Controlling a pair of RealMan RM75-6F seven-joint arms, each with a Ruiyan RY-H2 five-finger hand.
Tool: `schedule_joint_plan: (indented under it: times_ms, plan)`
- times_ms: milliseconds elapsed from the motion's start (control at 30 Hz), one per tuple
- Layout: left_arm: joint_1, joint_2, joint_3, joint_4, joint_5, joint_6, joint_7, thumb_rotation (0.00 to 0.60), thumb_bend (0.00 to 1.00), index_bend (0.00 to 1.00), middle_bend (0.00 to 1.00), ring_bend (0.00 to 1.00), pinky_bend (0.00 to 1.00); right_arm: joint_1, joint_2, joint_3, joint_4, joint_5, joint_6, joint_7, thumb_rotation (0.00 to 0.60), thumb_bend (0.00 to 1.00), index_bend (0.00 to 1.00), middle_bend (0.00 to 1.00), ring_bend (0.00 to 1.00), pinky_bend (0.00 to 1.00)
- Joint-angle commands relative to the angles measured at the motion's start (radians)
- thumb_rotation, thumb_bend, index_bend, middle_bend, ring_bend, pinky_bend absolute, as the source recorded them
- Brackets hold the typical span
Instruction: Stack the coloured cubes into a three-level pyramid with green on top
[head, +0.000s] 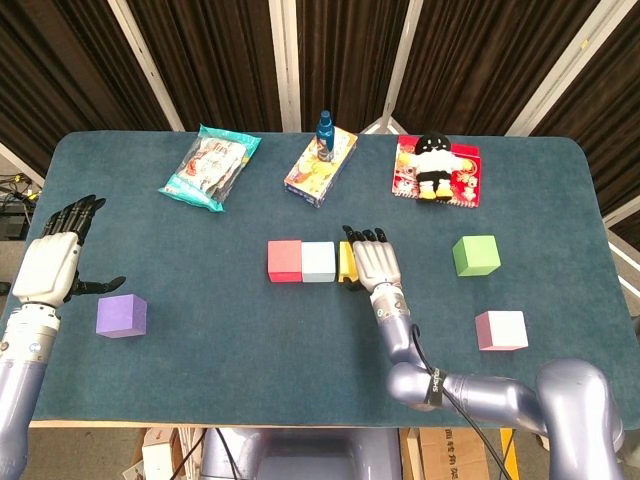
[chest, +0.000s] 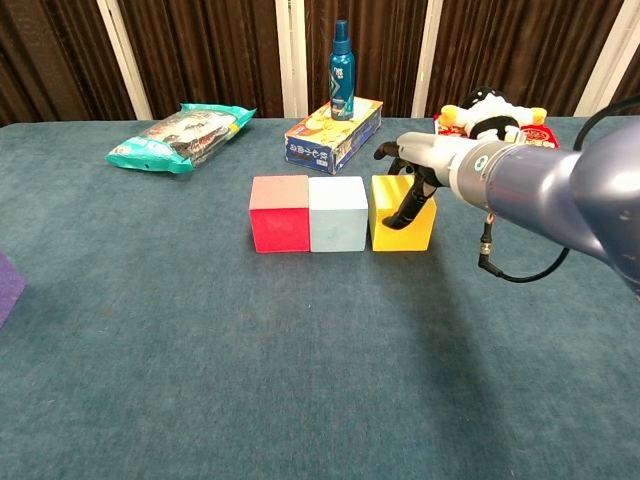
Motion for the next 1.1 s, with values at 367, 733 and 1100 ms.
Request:
schedule_joint_plan:
  times_ms: [367, 733, 1100]
  plan:
    - [0.004, 0.001, 0.001, -0.009, 0.011, 0.008, -0.001, 0.6, 0.11, 0.0, 0.01, 0.0, 0.02, -0.037, 0.047, -0.01, -0.111, -0.01, 0.068, -0.009, 0.6, 0.34, 0.0, 0.0, 0.0, 0.0]
    - [0.0, -0.007, 0.01, 0.0, 0.008, 0.0, 0.013, 0.6, 0.11, 0.0, 0.01, 0.0, 0.02, -0.131, 0.156, -0.049, -0.253, -0.078, 0.146, 0.037, 0.6, 0.34, 0.0, 0.0, 0.0, 0.0]
    - [-0.006, -0.036, 0.016, 0.021, 0.005, 0.013, 0.044, 0.6, 0.11, 0.0, 0.01, 0.0, 0.02, -0.263, 0.273, -0.135, -0.352, -0.241, 0.163, 0.158, 0.6, 0.34, 0.0, 0.0, 0.0, 0.0]
